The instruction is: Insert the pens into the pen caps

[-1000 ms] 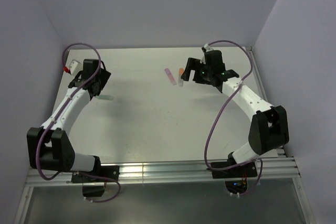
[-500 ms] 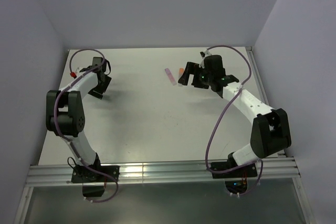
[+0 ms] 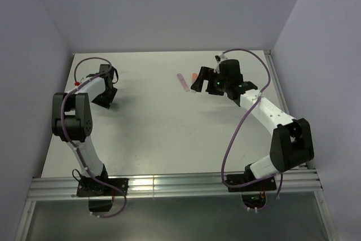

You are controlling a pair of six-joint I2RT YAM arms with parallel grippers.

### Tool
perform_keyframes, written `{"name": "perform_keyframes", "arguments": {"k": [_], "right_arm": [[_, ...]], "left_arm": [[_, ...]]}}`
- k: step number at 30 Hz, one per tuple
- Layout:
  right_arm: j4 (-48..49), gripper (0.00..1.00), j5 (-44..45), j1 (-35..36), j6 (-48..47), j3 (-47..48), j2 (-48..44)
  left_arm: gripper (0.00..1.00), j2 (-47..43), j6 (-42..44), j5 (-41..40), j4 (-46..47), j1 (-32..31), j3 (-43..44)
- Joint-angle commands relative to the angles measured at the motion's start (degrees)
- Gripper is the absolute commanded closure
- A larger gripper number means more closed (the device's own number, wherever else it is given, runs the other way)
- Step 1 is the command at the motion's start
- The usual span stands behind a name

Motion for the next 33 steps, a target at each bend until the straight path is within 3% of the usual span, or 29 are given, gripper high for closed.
{"name": "perform_keyframes", "arguments": {"k": [1,12,17,18,23,26,33], "right_arm": [[2.50,0.00,-0.63,0.31,0.30,-0.30,-2.60],[2.15,0.00,-1.33,0.31,-0.05,-0.04,-2.51],[1.44,0.00,-0.81,0.31,-0.75,0.14,-3.30],[1.18,0.00,-0.72,0.31,-0.84,0.14,-3.39],[1.53,0.00,-3.26,0.31,-0.75,0.14,-4.01],[4.33,0.00,-11.32,0.31,0.30,-0.65,-4.36],[10.75,0.00,-20.23,3.46,2.50,-0.92,-5.15]], "left_arm": [[0.42,1.06,-0.93,-1.70,-0.93,0.35,0.75],[0.56,2.12,-1.28,-0.82,0.21,0.35,-1.18],[0.83,1.42,-0.85,0.93,3.19,0.35,-4.08],[0.98,1.24,-0.32,1.63,3.63,0.35,-4.43],[1.00,-3.49,2.66,1.72,4.95,-1.05,-6.37],[1.00,-9.64,5.20,3.57,7.67,-3.25,-8.39],[1.00,-22.91,11.54,4.98,8.29,-13.60,-5.50]]}}
